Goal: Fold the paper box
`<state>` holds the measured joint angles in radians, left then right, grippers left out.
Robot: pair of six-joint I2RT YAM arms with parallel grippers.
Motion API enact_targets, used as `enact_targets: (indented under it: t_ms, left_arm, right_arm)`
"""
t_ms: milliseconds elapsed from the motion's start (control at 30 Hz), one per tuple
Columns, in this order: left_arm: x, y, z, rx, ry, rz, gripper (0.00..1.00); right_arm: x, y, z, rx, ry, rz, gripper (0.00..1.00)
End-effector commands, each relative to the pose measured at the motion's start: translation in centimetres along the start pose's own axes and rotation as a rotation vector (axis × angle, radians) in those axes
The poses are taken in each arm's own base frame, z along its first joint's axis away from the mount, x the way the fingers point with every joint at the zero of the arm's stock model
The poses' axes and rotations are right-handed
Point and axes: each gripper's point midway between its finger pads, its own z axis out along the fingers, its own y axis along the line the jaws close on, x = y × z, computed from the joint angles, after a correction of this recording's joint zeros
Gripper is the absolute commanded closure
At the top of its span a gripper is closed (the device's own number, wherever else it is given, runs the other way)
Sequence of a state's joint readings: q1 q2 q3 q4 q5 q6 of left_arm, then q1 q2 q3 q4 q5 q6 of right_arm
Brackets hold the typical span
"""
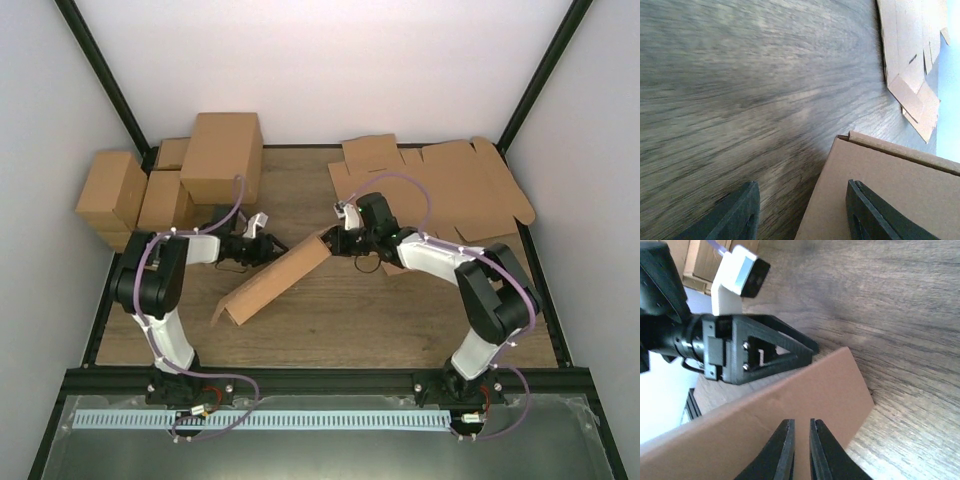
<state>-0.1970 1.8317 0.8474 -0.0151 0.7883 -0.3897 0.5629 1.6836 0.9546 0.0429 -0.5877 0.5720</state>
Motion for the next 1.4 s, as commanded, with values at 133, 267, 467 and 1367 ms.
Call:
enact_targets:
  t_ms: [133,267,467,1367]
  left_arm:
    - [1.0,-3.0,2.2,0.102,0.064,0.068,0.5]
    - [1.9,-5.4,3.8,0.152,0.126,0.11,0.5]
    - [0.5,-7.3,4.9,0.178,0.127,0.149,0.5]
    - [-4.5,-19.2,-15.6,-0.173,-0.257,0.517,0.0]
  right_arm:
    - [-2.9,3.8,-3.4,-0.006,-0.106,0.139,0.89]
    - [-3.6,5.3,-5.5,0.0,-0.157,0.159,0.89]
    - [-4.3,4.8,-6.8,0.095,-0.2,0.189,0.87]
    - [-4.8,4.0,-11.7,0.314,-0.197,-0.404,0.49]
